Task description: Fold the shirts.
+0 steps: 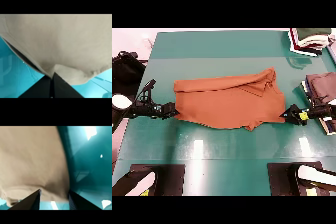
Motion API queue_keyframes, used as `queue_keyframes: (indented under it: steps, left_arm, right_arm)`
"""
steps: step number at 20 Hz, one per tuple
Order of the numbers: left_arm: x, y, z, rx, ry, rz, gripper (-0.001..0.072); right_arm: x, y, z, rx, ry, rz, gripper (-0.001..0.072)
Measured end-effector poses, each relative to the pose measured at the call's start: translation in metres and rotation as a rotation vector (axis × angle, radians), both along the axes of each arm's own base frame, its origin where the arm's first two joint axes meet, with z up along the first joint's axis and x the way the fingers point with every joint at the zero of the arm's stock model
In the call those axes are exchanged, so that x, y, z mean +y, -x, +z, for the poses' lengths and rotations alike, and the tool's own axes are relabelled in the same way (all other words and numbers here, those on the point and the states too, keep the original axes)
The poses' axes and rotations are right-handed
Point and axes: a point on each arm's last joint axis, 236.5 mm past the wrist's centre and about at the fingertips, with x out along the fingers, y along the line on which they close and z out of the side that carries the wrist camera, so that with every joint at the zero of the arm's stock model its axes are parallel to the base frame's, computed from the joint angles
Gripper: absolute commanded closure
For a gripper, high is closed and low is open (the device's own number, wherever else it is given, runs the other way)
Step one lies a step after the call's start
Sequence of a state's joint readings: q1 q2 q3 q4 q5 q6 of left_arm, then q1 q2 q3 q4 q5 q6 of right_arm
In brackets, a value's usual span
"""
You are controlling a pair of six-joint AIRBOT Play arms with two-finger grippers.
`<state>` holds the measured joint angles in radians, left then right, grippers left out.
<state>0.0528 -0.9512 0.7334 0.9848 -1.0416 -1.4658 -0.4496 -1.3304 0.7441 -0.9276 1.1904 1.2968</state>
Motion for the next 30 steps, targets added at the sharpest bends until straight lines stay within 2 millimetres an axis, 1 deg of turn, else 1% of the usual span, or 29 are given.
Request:
queue_keyframes:
  steps: [1,2,4,5,6,7,8,9,10,11,12,13,14,15,16,17,18,19,20,21,22,23,24,25,26,27,28,29,30]
  left_arm:
    - [0.0,0.0,0.0,0.001,0.0,0.0,0.0687]
    - [0.0,0.0,0.0,0.001,0.001,0.0,0.0687]
    - [-0.001,0.001,0.001,0.004,0.003,-0.005,0.0688]
    - [-0.002,0.002,0.005,-0.001,0.004,-0.01,0.0688]
    - [-0.002,0.0,0.013,-0.018,0.004,-0.014,0.0688]
    - [-0.002,-0.005,0.026,-0.052,0.0,-0.018,0.0688]
    - [-0.002,-0.011,0.046,-0.103,-0.003,-0.022,0.0688]
    - [-0.002,-0.017,0.07,-0.162,-0.009,-0.028,0.0688]
    - [-0.001,-0.025,0.103,-0.242,-0.016,-0.032,0.0688]
    - [-0.001,-0.031,0.139,-0.326,-0.022,-0.036,0.0688]
    - [-0.002,-0.035,0.181,-0.423,-0.03,-0.044,0.0688]
    - [-0.002,-0.036,0.225,-0.524,-0.039,-0.047,0.0688]
    - [-0.003,-0.032,0.274,-0.634,-0.048,-0.051,0.0688]
    - [-0.003,-0.024,0.318,-0.738,-0.058,-0.054,0.0688]
    - [-0.004,-0.011,0.365,-0.848,-0.072,-0.055,0.0688]
    - [-0.002,0.004,0.405,-0.947,-0.09,-0.049,0.0688]
    - [-0.001,0.023,0.444,-1.045,-0.107,-0.038,0.0688]
    - [0.001,0.041,0.475,-1.126,-0.121,-0.023,0.0688]
    - [0.005,0.06,0.504,-1.206,-0.137,-0.001,0.0688]
    - [0.008,0.076,0.525,-1.269,-0.148,0.021,0.0688]
    - [0.011,0.09,0.542,-1.319,-0.163,0.04,0.0688]
    - [0.014,0.098,0.552,-1.352,-0.171,0.056,0.0688]
    - [0.017,0.102,0.557,-1.365,-0.181,0.069,0.0688]
    - [0.019,0.1,0.556,-1.361,-0.187,0.078,0.0688]
    - [0.021,0.092,0.551,-1.343,-0.19,0.083,0.0688]
    - [0.023,0.077,0.539,-1.299,-0.194,0.086,0.0688]
    - [0.026,0.058,0.52,-1.239,-0.202,0.086,0.0688]
    - [0.029,0.035,0.495,-1.158,-0.207,0.084,0.0688]
    - [0.031,0.009,0.464,-1.063,-0.207,0.079,0.0687]
  right_arm:
    - [0.003,-0.005,-0.002,-0.012,0.009,0.01,0.0574]
    - [0.006,-0.008,-0.004,-0.023,0.022,0.03,0.0698]
    - [0.012,-0.012,0.0,-0.047,0.039,0.082,0.0695]
    - [0.013,-0.016,0.006,-0.073,0.056,0.108,0.0695]
    - [0.015,-0.024,0.02,-0.12,0.068,0.123,0.0696]
    - [0.018,-0.033,0.037,-0.169,0.073,0.137,0.0695]
    - [0.018,-0.041,0.06,-0.231,0.093,0.156,0.0695]
    - [0.015,-0.053,0.087,-0.31,0.125,0.163,0.0696]
    - [0.013,-0.066,0.122,-0.407,0.161,0.17,0.0696]
    - [0.012,-0.073,0.159,-0.499,0.197,0.18,0.0696]
    - [0.011,-0.081,0.203,-0.611,0.245,0.182,0.0696]
    - [0.01,-0.084,0.247,-0.716,0.291,0.181,0.0696]
    - [0.01,-0.083,0.296,-0.831,0.34,0.175,0.0695]
    - [0.01,-0.077,0.343,-0.938,0.385,0.163,0.0696]
    - [0.01,-0.068,0.384,-1.029,0.429,0.146,0.0696]
    - [0.01,-0.057,0.422,-1.11,0.468,0.126,0.0696]
    - [0.01,-0.043,0.458,-1.188,0.512,0.107,0.0696]
    - [0.009,-0.028,0.489,-1.254,0.553,0.084,0.0696]
    - [0.009,-0.015,0.513,-1.303,0.59,0.066,0.0696]
    - [0.008,-0.003,0.534,-1.344,0.625,0.046,0.0696]
    - [0.008,0.007,0.55,-1.37,0.652,0.03,0.0697]
    - [0.008,0.015,0.561,-1.389,0.674,0.02,0.0697]
    - [0.008,0.022,0.571,-1.401,0.69,0.014,0.0698]
    - [0.009,0.024,0.577,-1.405,0.697,0.016,0.0697]
    - [0.009,0.023,0.579,-1.399,0.691,0.02,0.0698]
    - [0.009,0.018,0.576,-1.384,0.672,0.029,0.0698]
    - [0.009,0.008,0.568,-1.355,0.643,0.043,0.0698]
    - [0.01,-0.006,0.553,-1.312,0.601,0.065,0.0698]
    - [0.011,-0.022,0.533,-1.256,0.556,0.089,0.0698]
